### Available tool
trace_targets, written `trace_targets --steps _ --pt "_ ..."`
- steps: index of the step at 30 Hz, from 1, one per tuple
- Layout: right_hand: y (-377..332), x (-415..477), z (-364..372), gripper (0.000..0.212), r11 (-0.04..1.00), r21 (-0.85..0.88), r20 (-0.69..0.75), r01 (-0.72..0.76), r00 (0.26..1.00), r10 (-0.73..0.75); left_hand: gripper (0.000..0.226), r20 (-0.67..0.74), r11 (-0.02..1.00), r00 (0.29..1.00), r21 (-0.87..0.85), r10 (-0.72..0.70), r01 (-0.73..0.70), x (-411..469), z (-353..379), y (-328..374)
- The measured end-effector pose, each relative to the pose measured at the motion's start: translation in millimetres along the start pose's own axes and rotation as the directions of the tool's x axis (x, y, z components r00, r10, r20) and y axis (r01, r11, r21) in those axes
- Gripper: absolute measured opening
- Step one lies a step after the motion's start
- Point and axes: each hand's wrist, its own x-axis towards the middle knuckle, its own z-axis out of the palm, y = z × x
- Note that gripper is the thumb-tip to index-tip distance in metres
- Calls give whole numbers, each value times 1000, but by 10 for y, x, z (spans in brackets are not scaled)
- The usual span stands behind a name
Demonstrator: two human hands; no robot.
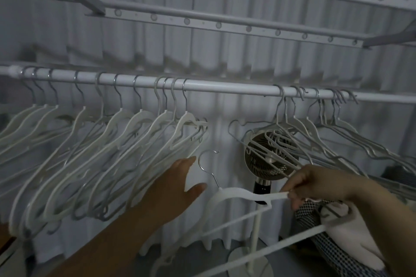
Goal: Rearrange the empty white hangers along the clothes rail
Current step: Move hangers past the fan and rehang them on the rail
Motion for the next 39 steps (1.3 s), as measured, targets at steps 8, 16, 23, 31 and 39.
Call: trace_targets --steps 8,16,23,31,39 --pt "150 8 -74 34 967 222 -85 126 990 -110 19 443 945 893 -253 -76 206 -22 17 17" --pt "15 124 -38 11 986 131 -686 102 727 16 20 418 929 886 -207 -200 308 17 -168 29" --pt "127 241 -66 34 931 -151 -915 -331 403 -5 16 265 893 909 -234 -322 385 81 -228 153" --pt "207 197 -117 38 862 -199 -827 -466 552 107 12 78 891 937 -289 -342 349 441 -335 410" --pt "298 148 -94 21 991 -21 -632 -134 770 90 17 -41 927 935 -157 -351 341 709 -402 535"
